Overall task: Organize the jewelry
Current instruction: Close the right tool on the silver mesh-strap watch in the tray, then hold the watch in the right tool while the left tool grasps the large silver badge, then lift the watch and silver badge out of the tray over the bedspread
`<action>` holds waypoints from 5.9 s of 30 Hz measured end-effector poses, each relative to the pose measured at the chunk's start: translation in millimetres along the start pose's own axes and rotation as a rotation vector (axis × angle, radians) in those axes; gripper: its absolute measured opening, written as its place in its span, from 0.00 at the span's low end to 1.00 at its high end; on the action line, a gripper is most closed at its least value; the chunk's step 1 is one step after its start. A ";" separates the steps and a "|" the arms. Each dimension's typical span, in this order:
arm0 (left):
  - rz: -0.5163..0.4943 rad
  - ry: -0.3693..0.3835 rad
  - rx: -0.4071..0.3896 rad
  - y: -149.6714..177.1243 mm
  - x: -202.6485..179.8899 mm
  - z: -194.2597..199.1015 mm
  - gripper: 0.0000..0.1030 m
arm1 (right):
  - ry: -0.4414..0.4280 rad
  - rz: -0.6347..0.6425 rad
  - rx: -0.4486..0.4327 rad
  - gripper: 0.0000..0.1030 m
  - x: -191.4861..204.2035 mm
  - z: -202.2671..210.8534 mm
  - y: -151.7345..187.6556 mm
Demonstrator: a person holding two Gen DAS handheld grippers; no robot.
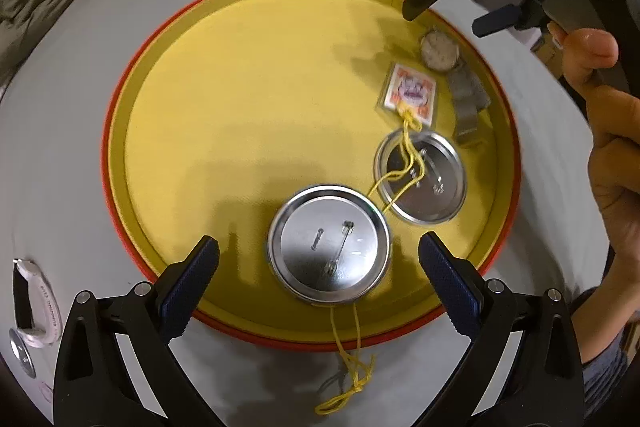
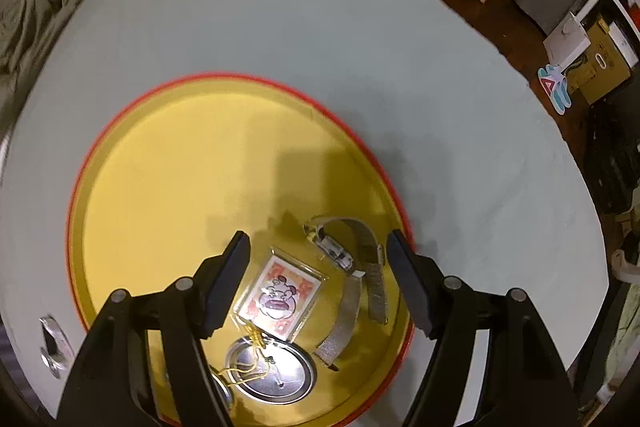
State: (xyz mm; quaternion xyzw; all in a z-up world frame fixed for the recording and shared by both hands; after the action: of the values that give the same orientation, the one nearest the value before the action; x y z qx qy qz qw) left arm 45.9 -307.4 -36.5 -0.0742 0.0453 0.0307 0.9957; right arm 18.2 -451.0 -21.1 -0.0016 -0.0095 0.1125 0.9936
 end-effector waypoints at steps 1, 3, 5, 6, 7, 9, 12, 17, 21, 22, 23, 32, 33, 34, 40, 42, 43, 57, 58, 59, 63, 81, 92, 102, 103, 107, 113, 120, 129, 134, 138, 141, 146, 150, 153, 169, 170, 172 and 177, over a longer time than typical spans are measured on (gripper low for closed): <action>-0.002 -0.004 0.010 -0.4 0.3 -3.4 0.95 | 0.005 0.004 0.004 0.65 1.0 -0.6 -1.8; -0.002 -0.011 0.030 -0.2 2.1 -11.7 0.95 | 0.023 0.008 0.008 0.65 2.3 -4.4 -5.2; 0.005 -0.013 0.037 0.6 4.8 -14.3 0.94 | 0.024 0.007 0.019 0.65 0.4 -8.5 -7.0; 0.004 -0.016 0.039 0.9 5.2 -15.0 0.94 | 0.014 0.004 0.041 0.65 -0.3 -13.4 -7.7; -0.003 -0.016 0.043 1.5 5.1 -16.4 0.95 | 0.002 0.004 0.052 0.65 -2.2 -15.5 -6.5; -0.012 -0.020 0.055 2.8 5.2 -19.8 0.95 | -0.011 0.006 0.081 0.64 -5.5 -23.4 -6.6; -0.015 -0.029 0.065 1.1 6.2 -24.4 0.95 | -0.017 0.004 0.085 0.64 -7.1 -25.1 -8.0; -0.029 -0.050 0.068 -5.3 2.8 -30.4 0.95 | -0.015 0.016 0.098 0.64 -8.5 -31.1 -10.1; -0.034 -0.044 0.066 -9.7 -4.5 -33.1 0.95 | 0.000 0.016 0.133 0.49 -14.5 -38.8 -12.4; -0.036 -0.043 0.066 -9.7 -4.4 -33.3 0.95 | 0.008 0.010 0.133 0.47 -16.0 -40.0 -17.9; -0.037 -0.044 0.066 -9.5 -4.5 -33.5 0.95 | 0.009 0.009 0.132 0.45 -18.0 -39.5 -18.5; -0.029 -0.039 0.062 -13.1 -11.6 -31.9 0.95 | 0.005 0.006 0.128 0.41 -26.0 -38.0 -20.4; -0.026 -0.037 0.060 -13.3 -10.8 -32.0 0.95 | 0.009 0.004 0.123 0.40 -26.0 -38.0 -21.6; -0.022 -0.041 0.055 -12.8 -9.5 -30.6 0.94 | 0.014 0.004 0.120 0.40 -26.0 -38.4 -22.7; -0.009 -0.082 0.037 -13.1 -2.4 -32.2 0.94 | 0.010 -0.007 0.119 0.35 -27.3 -36.6 -25.6; -0.007 -0.082 0.034 -13.4 -2.5 -32.1 0.94 | 0.005 -0.010 0.120 0.35 -28.6 -36.3 -27.6; 0.001 -0.083 0.031 -14.0 -1.7 -32.0 0.94 | 0.003 -0.011 0.119 0.35 -30.8 -36.1 -26.0; 0.064 -0.019 -0.002 -17.7 20.0 -31.5 0.79 | -0.017 -0.016 0.095 0.33 -35.9 -27.5 -19.3; 0.060 -0.025 -0.001 -17.9 19.6 -32.5 0.79 | -0.019 -0.015 0.095 0.33 -35.9 -27.2 -18.1; 0.056 -0.032 0.000 -18.3 18.7 -33.8 0.79 | -0.020 -0.014 0.095 0.33 -35.3 -26.9 -15.2; 0.072 -0.027 -0.008 -23.1 14.9 -28.2 0.79 | -0.018 -0.006 0.096 0.33 -31.0 -27.8 -10.0; 0.045 -0.005 0.005 -18.3 2.7 -17.5 0.80 | -0.024 -0.003 0.098 0.33 -34.0 -27.6 -9.4; 0.028 -0.041 0.006 -20.0 -8.8 -25.5 0.79 | -0.025 -0.002 0.100 0.32 -34.3 -27.4 -10.2; 0.068 -0.030 -0.022 -19.7 0.0 -18.8 0.53 | -0.026 -0.005 0.097 0.32 -36.3 -27.2 -12.0; 0.079 -0.017 -0.024 -20.9 2.5 -18.3 0.52 | -0.025 -0.004 0.097 0.32 -36.5 -27.1 -12.1; 0.086 -0.002 -0.029 -23.9 11.1 -17.6 0.52 | -0.021 -0.002 0.093 0.32 -35.7 -26.8 -12.2; 0.066 0.024 -0.077 -28.7 6.5 -0.2 0.65 | -0.019 -0.003 0.090 0.32 -29.8 -34.0 -6.8; 0.035 -0.069 -0.037 -33.6 -13.7 -18.5 0.73 | -0.022 0.002 0.090 0.32 -28.0 -33.6 -3.6; 0.055 0.000 -0.024 -25.0 -5.4 -16.7 0.29 | -0.023 0.004 0.089 0.32 -29.0 -33.4 -5.4; 0.014 -0.007 -0.026 -24.5 -17.4 -16.7 0.29 | -0.021 0.003 0.088 0.32 -28.3 -34.4 -4.9; 0.011 -0.032 -0.036 -26.9 -13.7 -18.1 0.17 | -0.020 0.004 0.088 0.32 -27.5 -32.9 -6.0; 0.009 -0.017 -0.039 -27.3 -15.1 -17.6 0.14 | -0.024 0.002 0.089 0.31 -28.4 -33.4 -6.4; 0.002 -0.023 -0.045 -23.9 -17.7 -13.1 0.00 | -0.026 0.002 0.089 0.31 -29.1 -32.9 -7.7; -0.002 -0.016 -0.053 -25.6 -18.7 -12.8 0.00 | -0.029 0.003 0.091 0.31 -30.0 -32.8 -8.2; 0.023 -0.019 -0.067 -25.2 -11.5 -12.1 0.00 | -0.035 0.006 0.092 0.31 -30.5 -32.7 -9.0; 0.098 0.018 -0.151 -14.1 17.8 23.6 0.00 | -0.059 0.019 0.038 0.27 -29.7 -12.8 -8.7; 0.099 0.016 -0.151 -18.4 15.9 19.1 0.00 | -0.060 0.019 0.033 0.27 -29.5 -11.3 -7.8; 0.109 0.016 -0.159 -20.8 17.8 18.0 0.00 | -0.064 0.022 0.018 0.27 -28.9 -5.7 -6.4; 0.125 0.022 -0.181 -16.3 23.0 26.5 0.00 | -0.085 0.042 -0.026 0.21 -22.9 9.2 -0.2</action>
State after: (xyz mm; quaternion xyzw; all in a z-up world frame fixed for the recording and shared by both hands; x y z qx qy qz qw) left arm 72.1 -318.2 -10.2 -0.1610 0.0579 0.0958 0.9806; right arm -4.2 -456.3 -12.3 -0.0097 -0.0531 0.1330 0.9896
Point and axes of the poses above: each gripper's, at about its wrist camera, not at the fingertips, and z roughly against the way its jaws point, x to its left, y to its underside, the point moved 7 cm from there along -z, roughly the way its jaws point, and after that the axes turned 13 degrees about x, right-handed, at the moved point
